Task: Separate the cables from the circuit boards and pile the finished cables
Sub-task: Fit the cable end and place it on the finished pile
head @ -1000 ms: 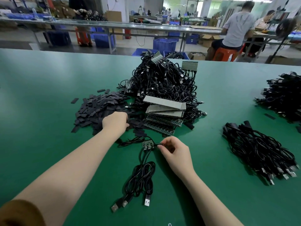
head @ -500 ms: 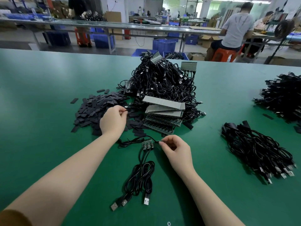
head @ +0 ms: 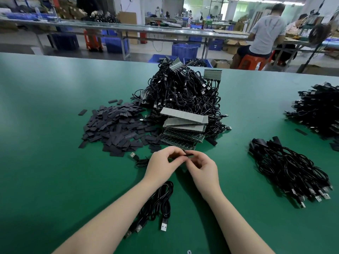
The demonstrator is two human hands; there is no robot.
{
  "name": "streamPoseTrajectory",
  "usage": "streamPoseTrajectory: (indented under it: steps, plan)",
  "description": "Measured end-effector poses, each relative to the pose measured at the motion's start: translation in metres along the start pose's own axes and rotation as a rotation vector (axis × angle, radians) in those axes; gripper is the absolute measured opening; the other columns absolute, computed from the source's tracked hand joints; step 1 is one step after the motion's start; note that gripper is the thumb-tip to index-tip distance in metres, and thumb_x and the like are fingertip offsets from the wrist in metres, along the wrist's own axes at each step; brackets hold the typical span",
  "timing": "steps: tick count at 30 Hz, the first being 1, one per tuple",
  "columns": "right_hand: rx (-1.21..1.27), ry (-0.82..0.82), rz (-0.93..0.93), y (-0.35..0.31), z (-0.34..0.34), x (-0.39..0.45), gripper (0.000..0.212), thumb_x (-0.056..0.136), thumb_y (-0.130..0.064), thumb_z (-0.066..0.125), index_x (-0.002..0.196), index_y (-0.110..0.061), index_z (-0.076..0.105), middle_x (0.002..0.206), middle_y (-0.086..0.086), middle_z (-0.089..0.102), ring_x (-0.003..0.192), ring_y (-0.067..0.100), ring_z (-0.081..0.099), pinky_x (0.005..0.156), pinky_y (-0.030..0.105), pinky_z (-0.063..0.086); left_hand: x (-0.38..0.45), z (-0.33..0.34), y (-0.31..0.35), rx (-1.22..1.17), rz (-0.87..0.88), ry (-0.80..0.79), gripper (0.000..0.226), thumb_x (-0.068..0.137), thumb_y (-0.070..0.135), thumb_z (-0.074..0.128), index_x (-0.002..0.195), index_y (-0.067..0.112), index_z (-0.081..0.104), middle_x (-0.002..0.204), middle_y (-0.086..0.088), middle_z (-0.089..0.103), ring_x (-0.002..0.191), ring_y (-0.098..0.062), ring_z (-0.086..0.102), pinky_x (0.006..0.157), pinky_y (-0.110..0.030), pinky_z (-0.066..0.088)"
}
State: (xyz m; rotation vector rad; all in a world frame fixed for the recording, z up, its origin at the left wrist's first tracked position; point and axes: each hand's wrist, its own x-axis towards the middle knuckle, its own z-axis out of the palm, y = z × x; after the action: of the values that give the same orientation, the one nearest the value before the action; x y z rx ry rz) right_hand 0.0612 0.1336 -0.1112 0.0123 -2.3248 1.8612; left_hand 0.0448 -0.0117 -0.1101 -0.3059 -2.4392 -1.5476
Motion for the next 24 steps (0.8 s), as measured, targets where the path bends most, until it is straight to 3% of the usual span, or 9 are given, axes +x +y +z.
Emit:
streamPoseTrajectory:
  steps: [5, 9, 11, 16, 20, 24]
  plan:
    - [0.11, -0.011, 0.02, -0.0031, 0.0007, -0.0026, 0.024, 0.092, -0.013, 0.068, 0.095, -0.035, 0.076, 0.077, 0.003, 0.073, 0.066, 0.013, 0.06, 0.064, 0.029, 0.049, -0.0022, -0.0008, -0.0008, -0.052, -0.018, 0.029, 0.023, 0.085, 0.022, 0.07, 0.084, 0.045, 0.068, 0.087, 0.024, 0.069, 0.083, 0.002, 0.064, 0.075, -0.009, 0.046]
    - [0.165, 0.057, 0.035, -0.0037, -0.0003, -0.0037, 0.018, 0.089, -0.018, 0.074, 0.084, -0.035, 0.077, 0.079, -0.008, 0.076, 0.071, 0.004, 0.065, 0.071, 0.021, 0.053, -0.0032, -0.0015, 0.0014, -0.021, -0.033, -0.009, 0.023, 0.084, 0.022, 0.071, 0.092, 0.044, 0.07, 0.088, 0.026, 0.07, 0.085, 0.004, 0.064, 0.078, -0.015, 0.05]
    - [0.186, 0.089, 0.056, -0.0033, -0.001, -0.0032, 0.018, 0.089, -0.019, 0.074, 0.08, -0.033, 0.077, 0.073, -0.011, 0.073, 0.067, 0.002, 0.063, 0.067, 0.019, 0.051, -0.0032, -0.0019, 0.0035, 0.037, -0.041, -0.05, 0.026, 0.08, 0.025, 0.074, 0.101, 0.04, 0.072, 0.089, 0.022, 0.07, 0.086, 0.003, 0.064, 0.082, -0.019, 0.051]
    - [0.261, 0.175, 0.101, -0.0008, -0.0026, -0.0011, 0.007, 0.091, -0.017, 0.071, 0.085, -0.019, 0.074, 0.07, -0.004, 0.073, 0.062, 0.004, 0.066, 0.06, 0.016, 0.05, -0.0016, -0.0023, 0.0068, 0.246, -0.013, -0.105, 0.045, 0.069, 0.03, 0.08, 0.112, 0.038, 0.069, 0.102, 0.018, 0.07, 0.098, -0.006, 0.061, 0.093, -0.032, 0.046]
    - [0.339, 0.203, 0.106, -0.001, -0.0029, -0.0008, 0.011, 0.093, -0.008, 0.068, 0.094, -0.017, 0.073, 0.073, -0.001, 0.074, 0.062, 0.006, 0.067, 0.057, 0.016, 0.051, 0.0002, 0.003, 0.0057, 0.521, 0.079, -0.129, 0.031, 0.08, 0.046, 0.072, 0.107, 0.032, 0.073, 0.103, 0.015, 0.067, 0.102, -0.005, 0.056, 0.097, -0.034, 0.035]
    - [0.341, 0.199, 0.082, -0.0006, -0.0031, -0.0015, 0.024, 0.092, -0.005, 0.068, 0.104, -0.026, 0.072, 0.079, 0.002, 0.069, 0.069, 0.01, 0.069, 0.067, 0.022, 0.058, -0.0016, 0.0068, 0.0031, 0.591, 0.111, -0.099, 0.019, 0.088, 0.045, 0.062, 0.1, 0.035, 0.074, 0.098, 0.015, 0.066, 0.101, -0.006, 0.055, 0.094, -0.032, 0.031]
